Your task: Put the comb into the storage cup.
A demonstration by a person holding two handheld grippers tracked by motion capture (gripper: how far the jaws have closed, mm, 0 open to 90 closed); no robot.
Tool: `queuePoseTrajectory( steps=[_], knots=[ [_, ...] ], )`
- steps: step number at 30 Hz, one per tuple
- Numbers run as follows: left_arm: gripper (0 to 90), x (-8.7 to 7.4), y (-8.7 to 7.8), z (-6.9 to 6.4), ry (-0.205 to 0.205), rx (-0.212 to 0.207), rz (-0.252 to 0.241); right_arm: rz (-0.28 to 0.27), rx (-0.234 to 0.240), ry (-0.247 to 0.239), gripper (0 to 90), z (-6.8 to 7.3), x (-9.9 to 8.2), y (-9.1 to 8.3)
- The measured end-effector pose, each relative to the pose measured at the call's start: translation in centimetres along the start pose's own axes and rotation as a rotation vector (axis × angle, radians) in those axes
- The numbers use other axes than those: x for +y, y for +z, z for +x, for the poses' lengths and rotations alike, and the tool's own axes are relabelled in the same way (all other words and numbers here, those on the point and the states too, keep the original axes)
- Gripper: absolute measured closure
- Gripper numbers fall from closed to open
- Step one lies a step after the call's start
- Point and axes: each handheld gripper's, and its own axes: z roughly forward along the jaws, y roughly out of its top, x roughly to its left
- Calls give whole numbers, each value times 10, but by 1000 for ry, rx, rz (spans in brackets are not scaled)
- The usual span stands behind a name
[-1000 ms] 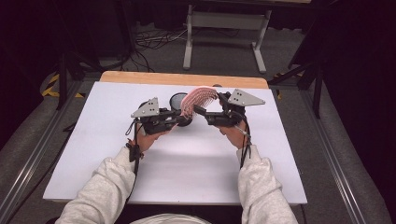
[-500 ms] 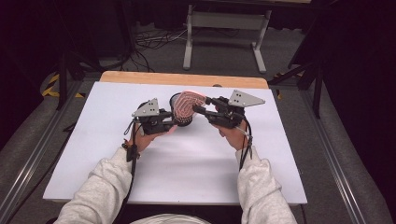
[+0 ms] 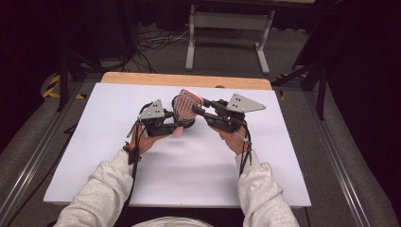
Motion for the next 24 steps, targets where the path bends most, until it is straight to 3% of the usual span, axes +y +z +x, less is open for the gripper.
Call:
queuePoseTrajectory(
  steps=[5, 12, 14, 17, 19, 21, 24],
  knots=[
    [693, 2, -2, -2, 15, 1, -5, -13, 27, 13, 616, -2, 1, 0],
    [700, 2, 0, -2, 6, -7, 16, 2, 39, 38, 603, -5, 1, 1],
    [660, 1, 1, -1, 0, 24, 23, 21, 38, 12, 638, -3, 1, 3],
    [613, 2, 0, -1, -3, 30, 13, 21, 28, -12, 653, 3, 3, 3],
    [593, 3, -1, -2, 12, 39, 17, 25, 23, -19, 654, 5, 3, 3],
    [515, 4, -1, -3, 22, 53, 19, 9, 11, -39, 655, 10, 5, 4],
    [474, 5, -3, -5, 26, 41, 14, 2, -13, -65, 656, 14, 7, 4]
  ],
)
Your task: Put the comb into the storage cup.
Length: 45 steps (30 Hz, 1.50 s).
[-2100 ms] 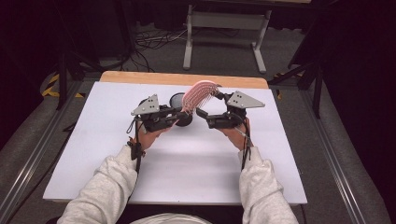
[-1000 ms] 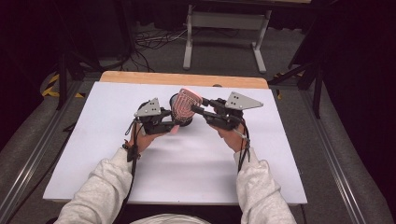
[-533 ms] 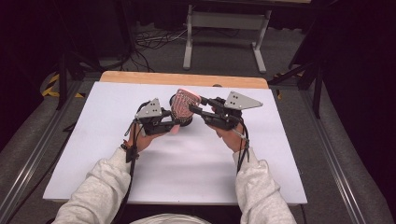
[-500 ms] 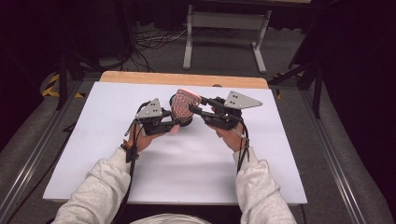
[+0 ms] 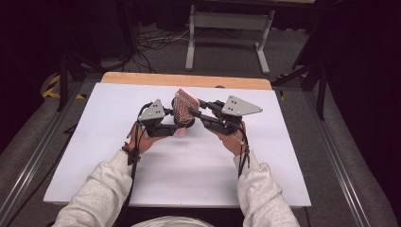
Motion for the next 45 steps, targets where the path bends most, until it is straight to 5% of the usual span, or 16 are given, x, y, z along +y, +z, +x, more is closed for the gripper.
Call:
queuePoseTrajectory(
  steps=[11, 15, 21, 25, 32, 45],
  knots=[
    [287, 0, -28, -1, 11, 34, 1, -30, -49, -28, 658, 2, 4, -3],
    [176, -2, -47, -5, 63, 126, 18, -49, -66, -29, 658, 2, 6, -4],
    [60, -14, -77, -10, 78, 205, 14, -67, -81, -26, 658, 0, 11, -3],
    [49, -28, -95, -12, 79, 226, 46, -77, -103, -29, 659, -1, 15, -2],
    [63, -59, -118, -19, 7, 249, 57, -92, -123, -28, 660, -8, 18, 1],
    [70, -85, -143, -38, -36, 240, 108, -118, -144, -29, 662, -9, 31, -7]
  ],
)
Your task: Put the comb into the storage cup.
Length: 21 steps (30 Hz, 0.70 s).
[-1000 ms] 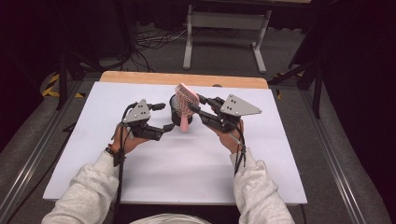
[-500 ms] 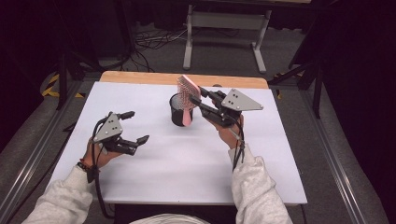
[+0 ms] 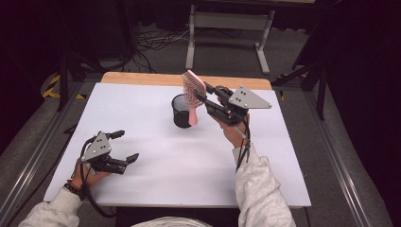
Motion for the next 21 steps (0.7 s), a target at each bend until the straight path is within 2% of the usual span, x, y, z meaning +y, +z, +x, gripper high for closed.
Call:
queuePoseTrajectory(
  steps=[3, 8, 12, 16, 21],
  knots=[
    [70, -4, -6, 0, -10, 7, -10, -7, -1, -4, 662, -1, 5, -2],
    [70, -13, -12, -1, -23, 21, 9, -22, -10, -28, 663, -4, 18, -2],
    [70, -17, -15, -1, -29, 20, 10, -29, -19, -27, 663, -9, 23, 2],
    [71, -20, -18, -2, -36, 16, 7, -27, -29, -40, 663, -13, 27, 13],
    [84, -22, -21, 0, -45, 15, -3, -19, -36, -38, 663, -16, 23, 28]
  ],
)
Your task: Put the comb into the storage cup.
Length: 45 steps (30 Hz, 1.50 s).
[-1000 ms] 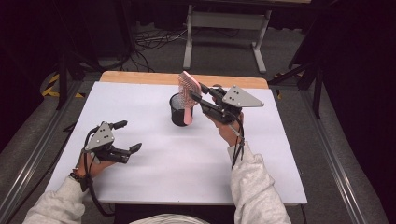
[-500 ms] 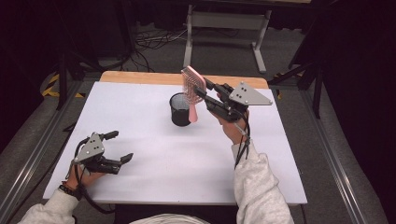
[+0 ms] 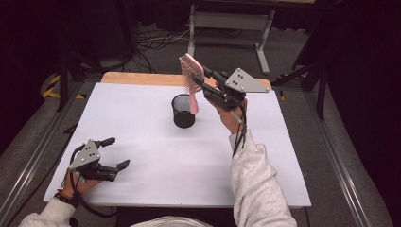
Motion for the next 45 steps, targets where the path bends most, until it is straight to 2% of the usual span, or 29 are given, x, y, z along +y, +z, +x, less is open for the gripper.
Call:
queuePoseTrajectory(
  steps=[7, 13, 20, 28, 31, 37, 45],
  knots=[
    [85, -1, -2, 0, -3, -3, -10, -4, -14, 29, 664, -9, -7, 21],
    [89, -2, -4, 3, -21, -14, -30, 9, -26, 21, 664, -10, -13, 34],
    [106, -2, -6, 4, -27, -26, -43, 35, -35, 39, 663, -10, -29, 45],
    [114, -2, -8, 3, -19, -38, -45, 61, -47, 62, 664, -7, -44, 47],
    [114, -2, -8, 4, -23, -32, -50, 66, -49, 78, 663, -6, -50, 43],
    [86, -2, -9, 4, -23, -4, -63, 100, -48, 72, 663, -3, -62, 39],
    [67, -2, -7, 3, -5, 8, -42, 112, -60, 90, 662, -3, -73, 33]
  ],
)
